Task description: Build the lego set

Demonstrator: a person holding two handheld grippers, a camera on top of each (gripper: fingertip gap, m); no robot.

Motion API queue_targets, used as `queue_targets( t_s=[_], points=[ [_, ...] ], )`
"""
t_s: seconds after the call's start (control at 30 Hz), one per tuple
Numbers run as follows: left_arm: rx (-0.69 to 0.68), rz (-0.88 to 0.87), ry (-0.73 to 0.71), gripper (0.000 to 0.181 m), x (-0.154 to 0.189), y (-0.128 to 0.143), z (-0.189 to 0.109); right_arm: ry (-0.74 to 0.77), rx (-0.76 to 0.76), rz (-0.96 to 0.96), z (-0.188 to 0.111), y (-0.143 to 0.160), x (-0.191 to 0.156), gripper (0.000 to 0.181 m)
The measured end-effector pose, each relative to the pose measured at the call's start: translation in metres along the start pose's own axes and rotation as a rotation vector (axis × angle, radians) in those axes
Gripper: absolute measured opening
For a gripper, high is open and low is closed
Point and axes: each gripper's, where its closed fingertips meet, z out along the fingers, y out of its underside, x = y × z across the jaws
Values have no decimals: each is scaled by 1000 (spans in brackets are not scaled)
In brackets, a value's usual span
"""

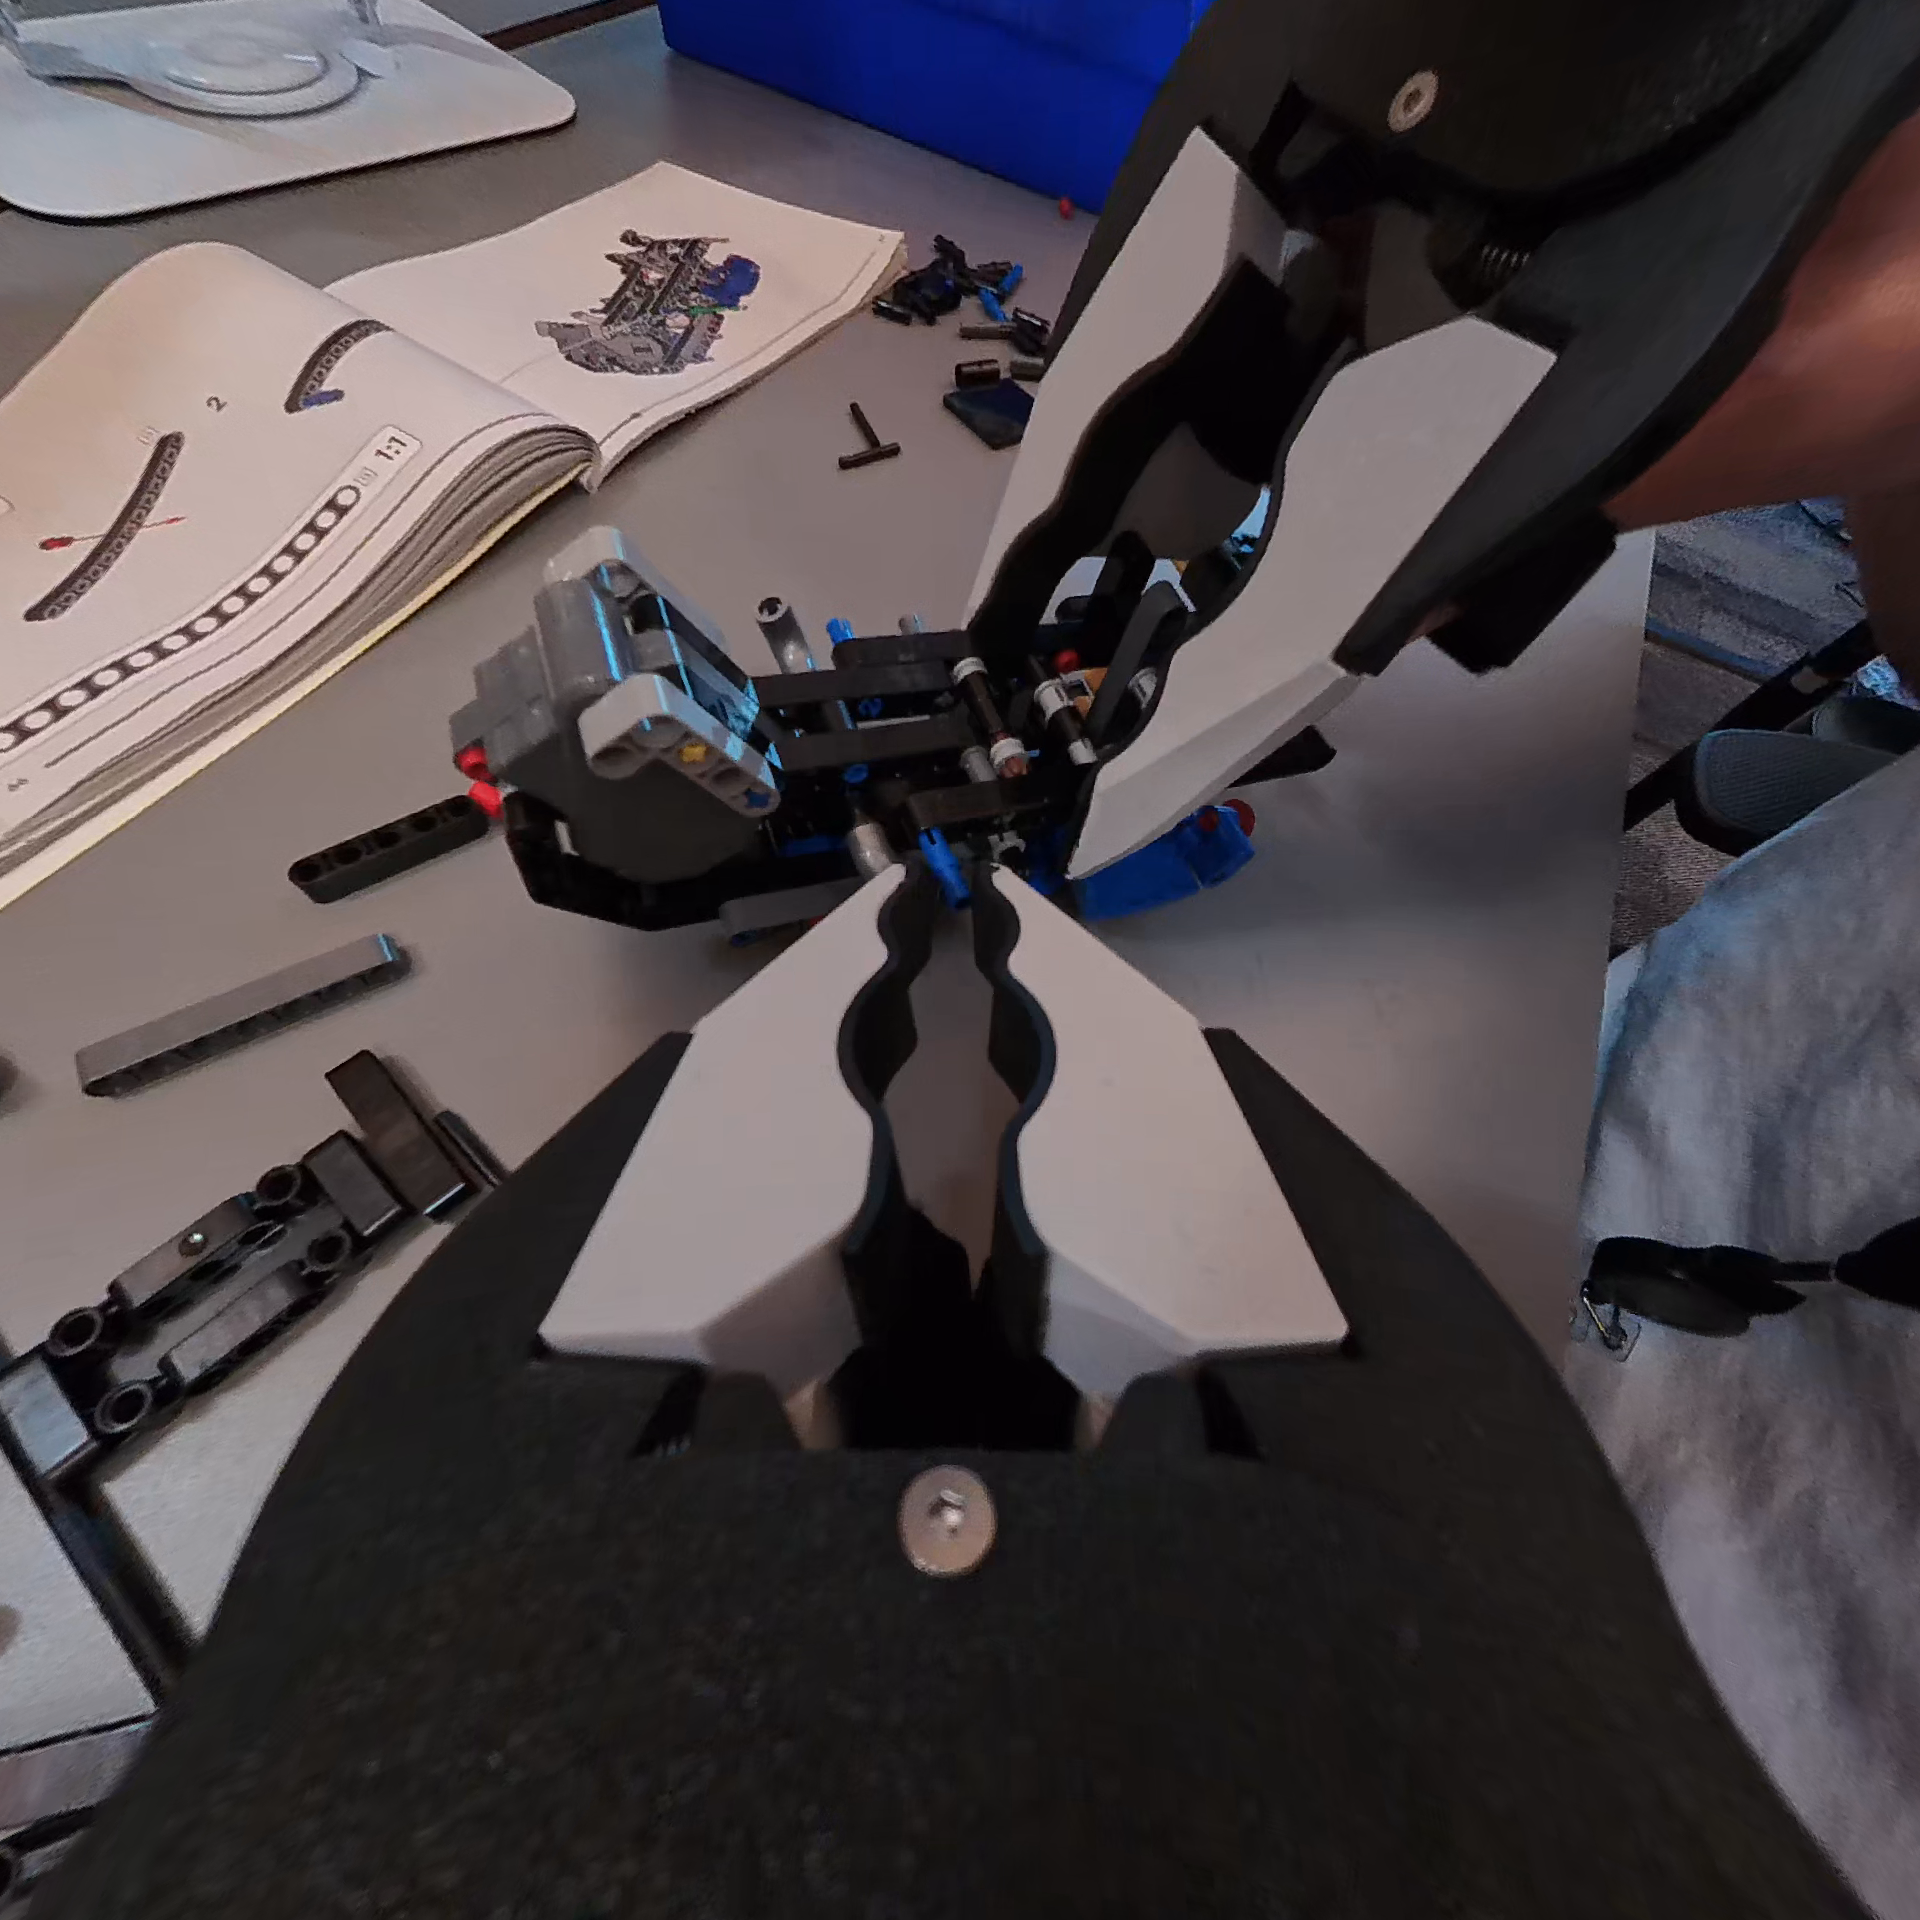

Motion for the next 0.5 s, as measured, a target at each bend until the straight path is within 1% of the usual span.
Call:
queue_targets(
  t_s=[0.17, 0.27, 0.33, 0.37, 0.43, 0.5],
  points=[
    [8, -19, 2, 5, -1, -1, 2, 6, -11, -9, 0, 0, 3, 53],
    [23, -31, 4, 5, 0, -3, 2, -40, 0, 40, -1, 0, 2, 54],
    [21, -27, 8, 5, 2, -2, 2, -68, 6, 47, -2, -2, -1, 61],
    [20, -23, 8, 5, 3, -2, 2, -56, 23, 51, -1, -5, 0, 64],
    [23, -23, 14, 5, 4, -2, 2, -9, 8, 33, 2, -4, 5, 71],
    [23, -25, 21, 5, 4, -2, 2, -21, 10, 14, 4, -5, 4, 78]
  ],
)
